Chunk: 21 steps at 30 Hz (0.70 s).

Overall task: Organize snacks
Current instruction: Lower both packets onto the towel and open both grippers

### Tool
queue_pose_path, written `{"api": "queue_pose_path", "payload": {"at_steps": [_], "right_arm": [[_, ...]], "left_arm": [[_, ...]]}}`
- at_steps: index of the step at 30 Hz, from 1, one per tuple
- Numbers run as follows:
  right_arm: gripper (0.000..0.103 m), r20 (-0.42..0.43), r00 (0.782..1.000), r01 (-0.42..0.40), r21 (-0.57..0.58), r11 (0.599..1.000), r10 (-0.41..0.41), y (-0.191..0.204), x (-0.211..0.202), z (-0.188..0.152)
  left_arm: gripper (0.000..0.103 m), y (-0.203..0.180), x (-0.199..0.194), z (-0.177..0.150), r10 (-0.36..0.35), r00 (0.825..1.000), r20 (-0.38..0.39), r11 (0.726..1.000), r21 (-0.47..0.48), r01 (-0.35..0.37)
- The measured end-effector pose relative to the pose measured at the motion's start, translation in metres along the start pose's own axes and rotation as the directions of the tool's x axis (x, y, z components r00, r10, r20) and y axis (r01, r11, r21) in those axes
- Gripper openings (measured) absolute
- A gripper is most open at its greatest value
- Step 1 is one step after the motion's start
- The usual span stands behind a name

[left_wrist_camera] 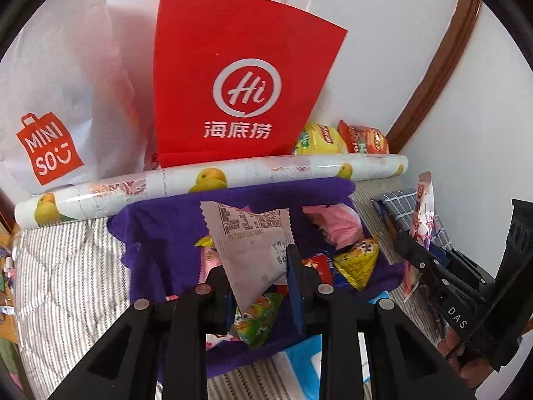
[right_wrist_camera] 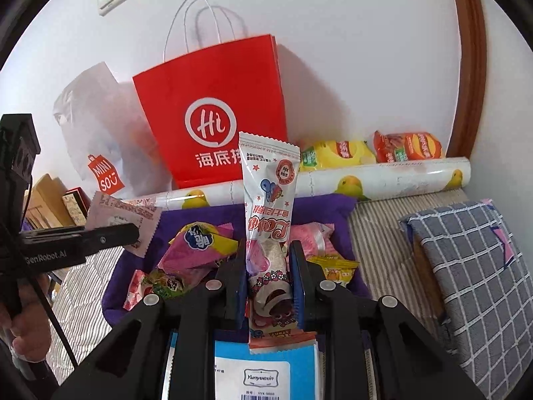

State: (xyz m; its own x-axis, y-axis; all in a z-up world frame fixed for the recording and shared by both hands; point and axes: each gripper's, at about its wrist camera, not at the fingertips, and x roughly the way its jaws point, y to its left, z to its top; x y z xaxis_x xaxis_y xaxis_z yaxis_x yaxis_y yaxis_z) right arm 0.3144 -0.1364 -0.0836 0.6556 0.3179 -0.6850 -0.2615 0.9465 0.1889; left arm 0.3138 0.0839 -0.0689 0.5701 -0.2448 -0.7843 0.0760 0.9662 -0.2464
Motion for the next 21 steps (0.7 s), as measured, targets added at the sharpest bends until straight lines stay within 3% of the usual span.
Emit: {"api": "queue_pose_path", "payload": {"at_steps": [4,8,21], "right_arm": [[0.022,-0.008,1.0,-0.018,-0.003,1.0,0.018,0.0,0.008,0.002],[0.023,-0.021,0.999,-0.047,-0.009,0.999,0.047,0.001,0.018,0.005],[0.024,-0.117,0.99,-0.081,-0.043,0.996,0.075,0.012,0.055,-0.007]], "left_arm": [[0.025,0.002,-0.003,0.01,0.025,1.0,0.011,1.0,0.019,-0.025],[0.025,0.009,0.0,0.014,0.003,1.0,0.023,1.0,-0.003,-0.003],[0.025,0.013,0.023,0.011,-0.013,1.0,-0.028,1.0,-0.018,0.013]]}}
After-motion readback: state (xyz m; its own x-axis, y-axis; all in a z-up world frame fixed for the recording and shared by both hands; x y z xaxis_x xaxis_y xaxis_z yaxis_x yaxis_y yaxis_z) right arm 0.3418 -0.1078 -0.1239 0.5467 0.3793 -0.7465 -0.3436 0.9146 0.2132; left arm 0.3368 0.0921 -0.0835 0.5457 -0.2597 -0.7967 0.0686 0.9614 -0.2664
